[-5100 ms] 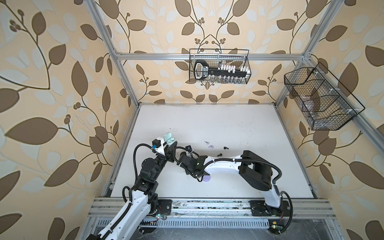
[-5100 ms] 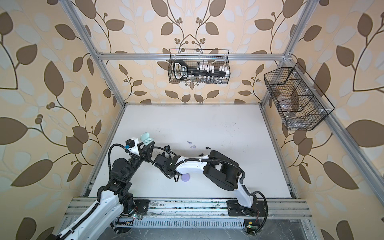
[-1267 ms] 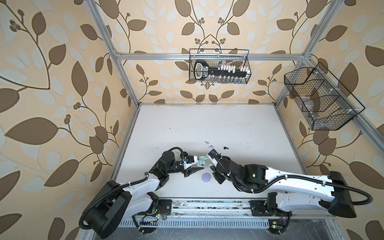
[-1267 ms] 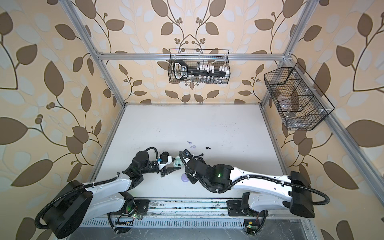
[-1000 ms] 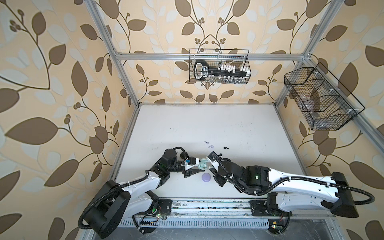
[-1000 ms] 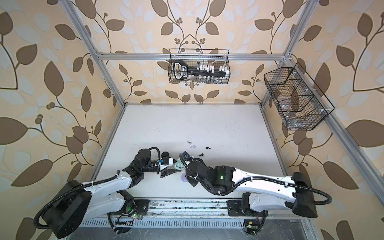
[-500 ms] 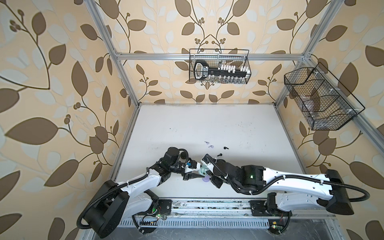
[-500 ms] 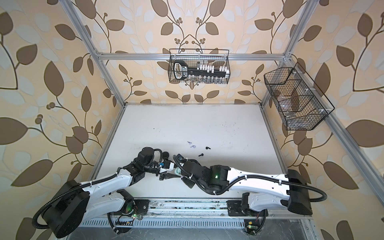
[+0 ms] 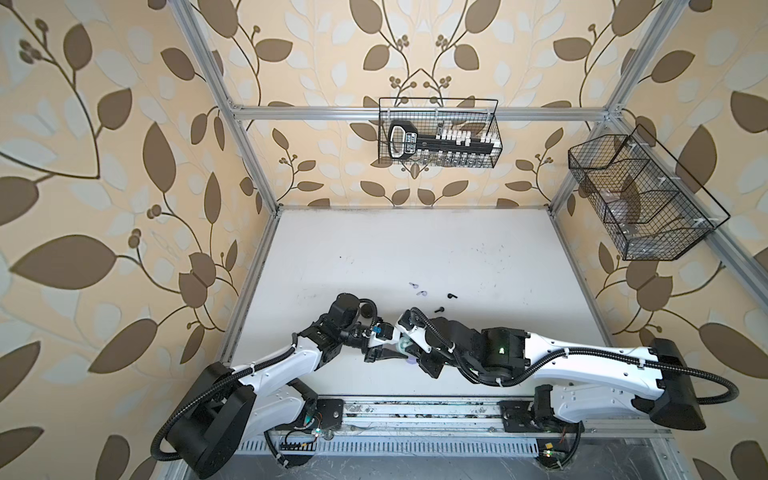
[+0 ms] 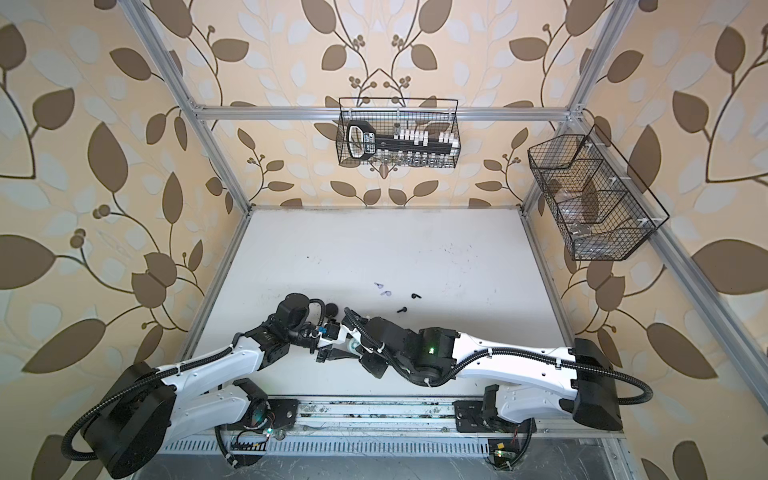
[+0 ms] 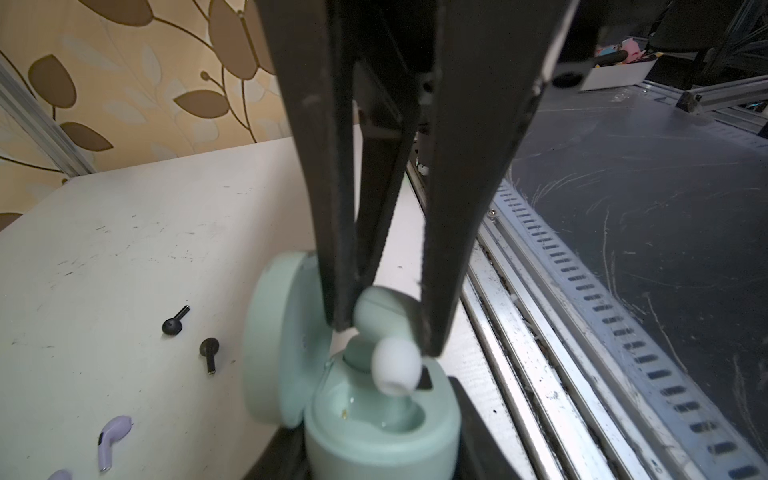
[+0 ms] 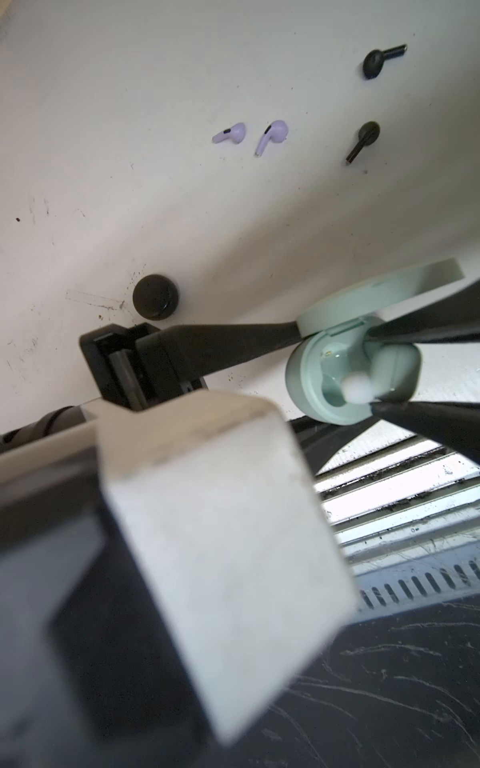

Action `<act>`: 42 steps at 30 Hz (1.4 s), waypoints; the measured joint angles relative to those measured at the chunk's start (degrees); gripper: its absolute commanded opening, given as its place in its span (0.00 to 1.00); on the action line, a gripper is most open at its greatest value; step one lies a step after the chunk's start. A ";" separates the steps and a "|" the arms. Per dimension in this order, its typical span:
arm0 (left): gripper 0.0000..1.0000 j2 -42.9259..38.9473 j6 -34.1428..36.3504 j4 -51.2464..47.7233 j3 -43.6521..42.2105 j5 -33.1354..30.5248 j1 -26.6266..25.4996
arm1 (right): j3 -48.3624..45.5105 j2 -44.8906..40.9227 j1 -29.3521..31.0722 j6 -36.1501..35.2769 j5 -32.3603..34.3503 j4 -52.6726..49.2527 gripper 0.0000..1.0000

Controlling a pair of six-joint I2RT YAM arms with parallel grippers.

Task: Insert the wireless bluetooth earbuds into the charging case

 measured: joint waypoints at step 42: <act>0.00 -1.66 -0.63 0.52 -0.46 -3.17 0.07 | 1.75 4.15 -3.17 -0.85 -6.27 2.67 0.49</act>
